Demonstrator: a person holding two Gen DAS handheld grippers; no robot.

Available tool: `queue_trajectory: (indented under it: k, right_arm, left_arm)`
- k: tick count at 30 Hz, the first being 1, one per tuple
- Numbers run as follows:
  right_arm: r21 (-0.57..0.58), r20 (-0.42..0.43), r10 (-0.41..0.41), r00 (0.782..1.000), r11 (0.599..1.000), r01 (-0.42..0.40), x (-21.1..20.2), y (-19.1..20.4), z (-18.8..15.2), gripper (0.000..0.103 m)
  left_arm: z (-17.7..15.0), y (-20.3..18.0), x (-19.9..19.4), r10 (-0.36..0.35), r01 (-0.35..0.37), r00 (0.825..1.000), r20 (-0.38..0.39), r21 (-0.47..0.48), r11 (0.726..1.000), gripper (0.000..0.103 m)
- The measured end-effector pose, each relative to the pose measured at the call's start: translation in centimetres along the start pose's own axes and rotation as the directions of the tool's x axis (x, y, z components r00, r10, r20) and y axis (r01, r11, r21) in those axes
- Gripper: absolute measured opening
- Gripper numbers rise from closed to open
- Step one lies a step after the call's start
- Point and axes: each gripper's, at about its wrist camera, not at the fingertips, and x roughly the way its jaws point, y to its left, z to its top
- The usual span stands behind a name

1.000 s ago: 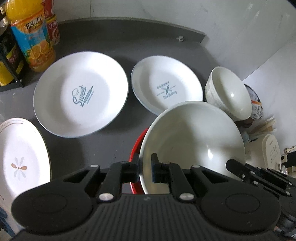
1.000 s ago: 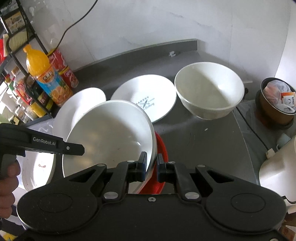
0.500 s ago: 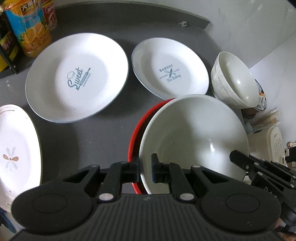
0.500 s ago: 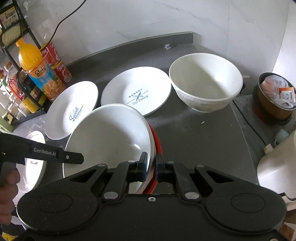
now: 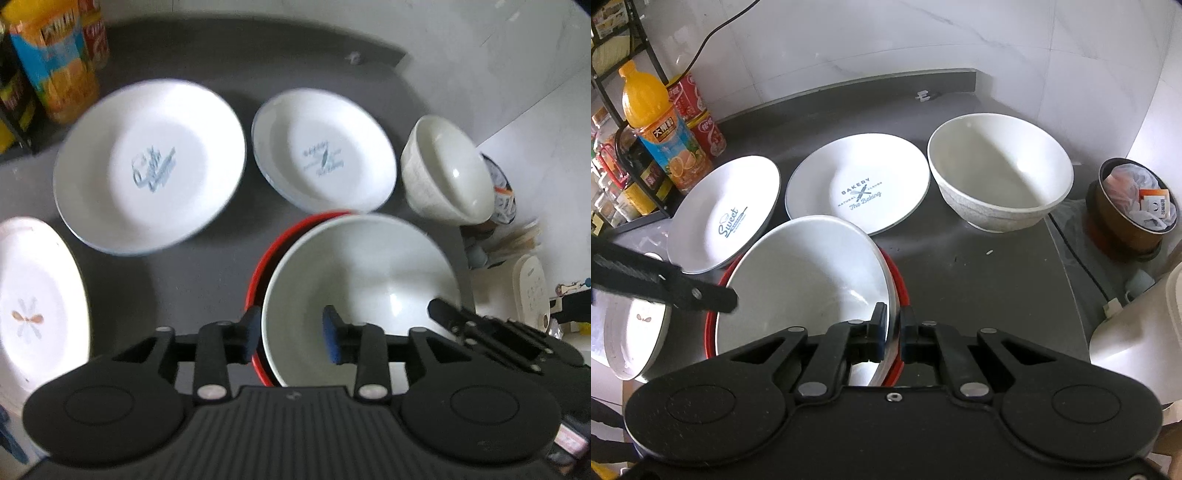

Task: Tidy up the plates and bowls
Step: 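Lower the white bowl into the red bowl and open both tools, then move both tools to the second white bowl and close them on its rim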

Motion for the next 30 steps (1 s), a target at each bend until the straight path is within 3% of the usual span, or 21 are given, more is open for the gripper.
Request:
queue_trajectory:
  k: [6,11,17,23,30]
  right_arm:
    - [0.02,-0.002,-0.016,1.0,1.0,0.016,-0.1,0.3,0.2,0.016]
    - [0.047,0.013,-0.003,1.0,0.999,0.003,-0.5,0.2,0.4,0.016]
    - [0.102,0.067,-0.005,0.998,0.995,-0.002,-1.8,-0.8,0.9,0.017]
    - [0.155,0.108,-0.025,0.994,0.988,0.008,-2.5,-2.7,1.4,0.025]
    - [0.219,0.141,-0.073,0.987,0.975,0.041,-2.9,-5.1,2.2,0.049]
  left_arm:
    - [0.1,0.3,-1.4,0.005,-0.006,0.999,0.043,0.013,1.0,0.045]
    - [0.1,0.5,-1.8,0.002,-0.004,0.998,0.056,0.025,1.0,0.046]
    - [0.9,-0.3,-2.1,0.002,-0.008,0.995,0.096,0.056,0.998,0.053]
    - [2.0,-1.4,-1.9,0.0,-0.009,0.992,0.124,0.072,0.997,0.059]
    - [3.4,-3.1,-1.1,0.01,-0.022,0.989,0.144,0.086,0.996,0.064]
